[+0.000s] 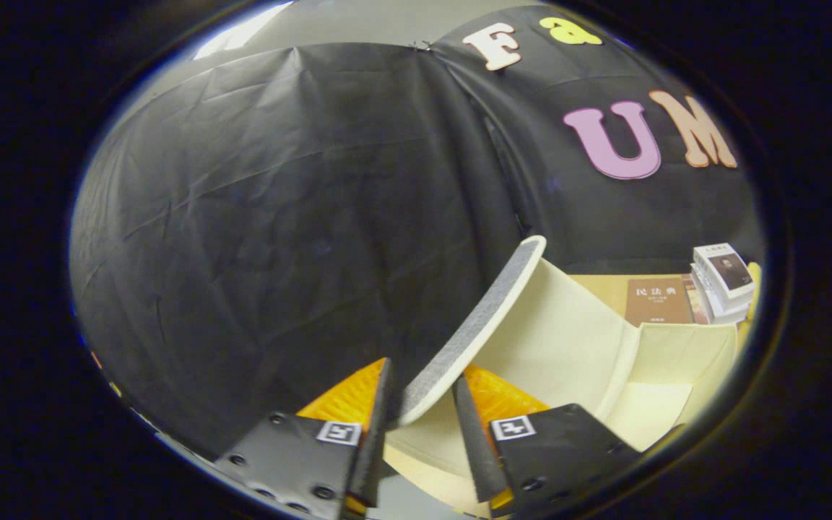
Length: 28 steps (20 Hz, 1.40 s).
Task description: Open the storage box then place both shoes into the box .Put the left shoe in first, then the right shoe, with the right side of both shoes facing outward in a uniform manner.
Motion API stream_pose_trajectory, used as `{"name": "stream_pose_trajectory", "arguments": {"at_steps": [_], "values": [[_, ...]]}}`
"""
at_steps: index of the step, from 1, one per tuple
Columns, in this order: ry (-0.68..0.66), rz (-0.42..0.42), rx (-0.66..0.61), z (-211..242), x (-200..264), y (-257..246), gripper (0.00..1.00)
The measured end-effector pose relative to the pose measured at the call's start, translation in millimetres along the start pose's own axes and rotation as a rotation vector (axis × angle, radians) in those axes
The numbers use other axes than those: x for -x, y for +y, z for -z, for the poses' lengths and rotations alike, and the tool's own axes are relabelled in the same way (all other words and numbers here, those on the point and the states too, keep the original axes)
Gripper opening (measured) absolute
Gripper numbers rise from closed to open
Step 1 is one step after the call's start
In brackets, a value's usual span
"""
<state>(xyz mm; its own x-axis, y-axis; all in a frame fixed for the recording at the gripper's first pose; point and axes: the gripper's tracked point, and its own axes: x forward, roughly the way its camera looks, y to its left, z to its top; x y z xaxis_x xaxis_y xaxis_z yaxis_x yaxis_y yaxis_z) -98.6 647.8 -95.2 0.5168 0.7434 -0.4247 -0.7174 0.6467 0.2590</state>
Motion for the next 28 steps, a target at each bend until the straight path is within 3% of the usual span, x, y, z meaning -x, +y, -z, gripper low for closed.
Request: {"name": "stream_pose_trajectory", "arguments": {"at_steps": [6,12,19,28], "values": [[-0.064,-0.026,0.100,-6,22,2,1.00],[-0.150,-0.018,0.169,-21,90,-30,1.00],[-0.213,0.070,0.168,-23,176,-94,1.00],[-0.115,0.309,0.145,34,247,-224,1.00]]}}
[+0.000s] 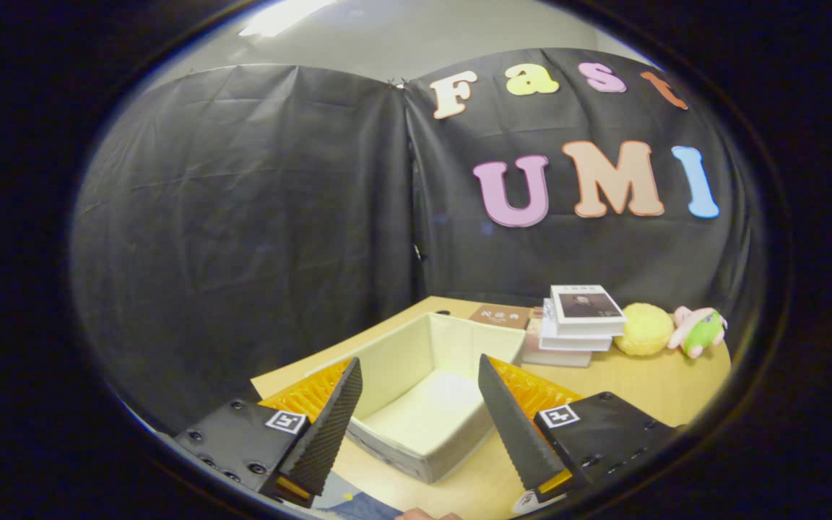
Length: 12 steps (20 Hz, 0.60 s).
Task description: Open the storage box then place both shoes into the box .Put the left shoe in first, then the right shoe, with the right side of both shoes facing outward in a uniform manner.
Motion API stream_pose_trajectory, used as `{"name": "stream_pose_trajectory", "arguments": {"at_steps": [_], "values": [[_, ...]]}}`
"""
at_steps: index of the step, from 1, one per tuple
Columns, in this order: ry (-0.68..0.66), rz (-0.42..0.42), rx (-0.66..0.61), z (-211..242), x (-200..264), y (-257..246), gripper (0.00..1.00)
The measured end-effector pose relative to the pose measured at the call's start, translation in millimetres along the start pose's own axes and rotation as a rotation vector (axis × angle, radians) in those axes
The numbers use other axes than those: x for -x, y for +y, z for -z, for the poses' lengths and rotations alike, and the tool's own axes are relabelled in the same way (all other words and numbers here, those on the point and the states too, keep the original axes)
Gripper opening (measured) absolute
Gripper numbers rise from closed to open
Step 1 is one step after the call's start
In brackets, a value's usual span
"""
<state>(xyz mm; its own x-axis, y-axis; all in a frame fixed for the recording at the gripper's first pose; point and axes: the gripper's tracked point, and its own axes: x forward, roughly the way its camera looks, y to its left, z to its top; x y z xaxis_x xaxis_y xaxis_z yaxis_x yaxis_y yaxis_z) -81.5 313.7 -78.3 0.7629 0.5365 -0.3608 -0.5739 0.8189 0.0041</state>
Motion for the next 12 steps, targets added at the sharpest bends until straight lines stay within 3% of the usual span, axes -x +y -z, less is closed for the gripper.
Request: {"name": "stream_pose_trajectory", "arguments": {"at_steps": [12], "values": [[0.211,0.262,-0.061,100,63,-133,1.00]]}}
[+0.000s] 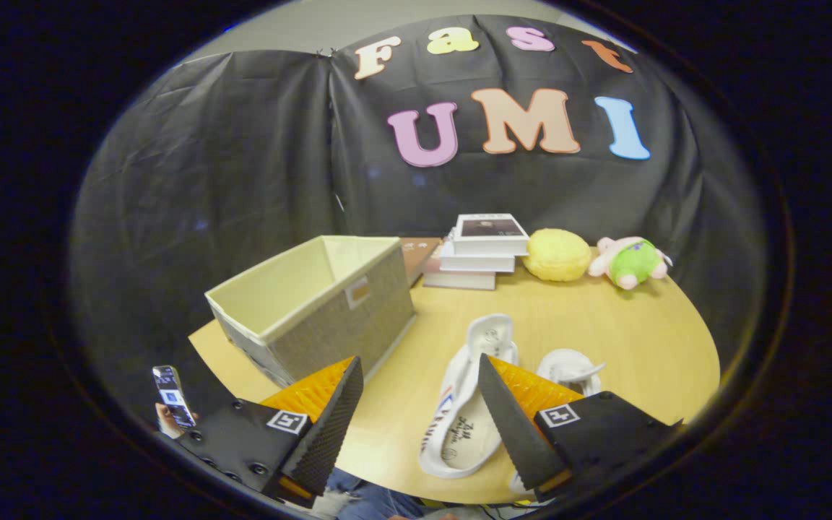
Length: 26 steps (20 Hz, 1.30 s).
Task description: Open the storage box then place both shoes into the box .Put the left shoe in first, then the right shoe, with the right side of both shoes facing outward in a uniform manner.
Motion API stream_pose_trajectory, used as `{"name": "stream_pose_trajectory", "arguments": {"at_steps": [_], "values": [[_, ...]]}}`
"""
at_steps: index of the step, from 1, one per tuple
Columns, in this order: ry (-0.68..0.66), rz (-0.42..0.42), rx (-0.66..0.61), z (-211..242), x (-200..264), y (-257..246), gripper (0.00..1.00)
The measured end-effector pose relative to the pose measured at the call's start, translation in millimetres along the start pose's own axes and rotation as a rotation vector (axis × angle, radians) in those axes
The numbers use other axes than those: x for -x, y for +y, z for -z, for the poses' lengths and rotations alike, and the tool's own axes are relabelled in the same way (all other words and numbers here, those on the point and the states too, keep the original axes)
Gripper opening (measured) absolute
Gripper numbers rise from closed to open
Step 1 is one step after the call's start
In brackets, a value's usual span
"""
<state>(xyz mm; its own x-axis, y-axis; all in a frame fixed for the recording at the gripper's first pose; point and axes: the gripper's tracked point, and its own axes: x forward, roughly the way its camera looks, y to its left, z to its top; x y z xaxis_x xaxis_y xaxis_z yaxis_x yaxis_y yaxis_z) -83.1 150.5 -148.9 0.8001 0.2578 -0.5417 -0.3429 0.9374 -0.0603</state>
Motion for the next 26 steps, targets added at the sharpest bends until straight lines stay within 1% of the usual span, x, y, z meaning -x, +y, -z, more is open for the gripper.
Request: {"name": "stream_pose_trajectory", "arguments": {"at_steps": [4,5,7,10,17,18,20,21,23,24,26], "values": [[0.108,0.060,0.034,36,-4,-34,1.00],[0.125,0.063,0.042,41,-3,-39,1.00],[0.149,0.064,0.055,49,-7,-47,0.92],[0.179,0.091,0.096,58,-22,-64,0.82],[0.262,0.115,0.114,71,-53,-68,0.60],[0.274,0.135,0.123,74,-59,-73,0.57],[0.315,0.143,0.111,80,-68,-73,0.51],[0.323,0.126,0.079,82,-70,-69,0.49],[0.341,0.131,0.053,81,-73,-70,0.45],[0.337,0.135,0.052,81,-72,-70,0.45],[0.344,0.141,0.020,82,-73,-70,0.39]]}}
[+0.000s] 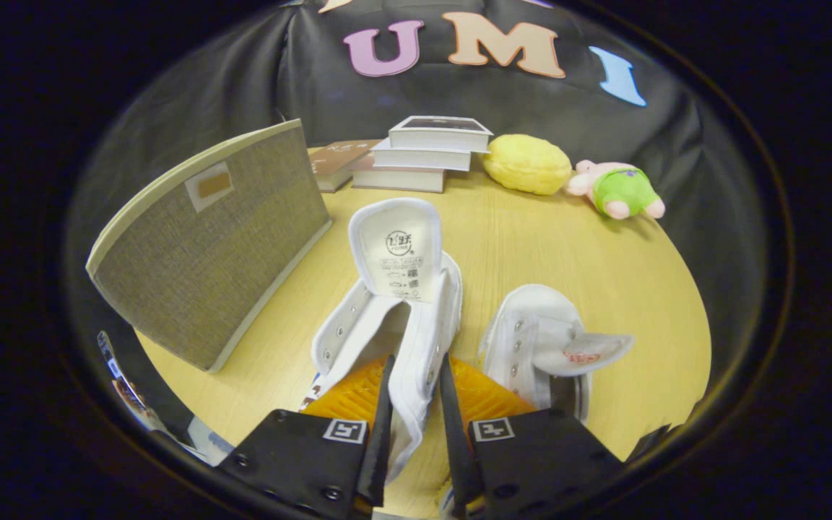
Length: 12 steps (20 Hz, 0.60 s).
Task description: Open the storage box then place both shoes into the box .Put the left shoe in first, then the right shoe, with the right side of both shoes facing outward in a uniform manner.
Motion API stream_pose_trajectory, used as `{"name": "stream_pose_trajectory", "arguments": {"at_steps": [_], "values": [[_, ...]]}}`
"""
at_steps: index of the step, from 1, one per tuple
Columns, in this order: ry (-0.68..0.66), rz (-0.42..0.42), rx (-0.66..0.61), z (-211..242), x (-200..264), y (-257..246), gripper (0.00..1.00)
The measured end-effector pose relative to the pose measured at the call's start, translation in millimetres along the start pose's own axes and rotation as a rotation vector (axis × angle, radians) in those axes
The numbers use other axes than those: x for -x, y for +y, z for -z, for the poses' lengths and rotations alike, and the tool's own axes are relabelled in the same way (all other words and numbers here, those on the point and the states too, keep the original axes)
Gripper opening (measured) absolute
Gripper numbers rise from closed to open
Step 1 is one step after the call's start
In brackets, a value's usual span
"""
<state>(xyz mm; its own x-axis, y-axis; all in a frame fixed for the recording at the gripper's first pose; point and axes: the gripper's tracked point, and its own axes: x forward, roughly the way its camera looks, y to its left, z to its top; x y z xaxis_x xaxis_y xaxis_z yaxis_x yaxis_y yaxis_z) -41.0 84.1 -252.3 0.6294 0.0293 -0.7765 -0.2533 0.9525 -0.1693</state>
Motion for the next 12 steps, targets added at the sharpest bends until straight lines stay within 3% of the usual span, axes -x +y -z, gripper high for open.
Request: {"name": "stream_pose_trajectory", "arguments": {"at_steps": [1,6,12], "values": [[-0.002,0.005,-0.001,0,1,1,0.39],[0.017,0.083,-0.007,1,-3,-11,0.15],[0.004,0.103,0.103,-1,-4,-6,0.15]]}}
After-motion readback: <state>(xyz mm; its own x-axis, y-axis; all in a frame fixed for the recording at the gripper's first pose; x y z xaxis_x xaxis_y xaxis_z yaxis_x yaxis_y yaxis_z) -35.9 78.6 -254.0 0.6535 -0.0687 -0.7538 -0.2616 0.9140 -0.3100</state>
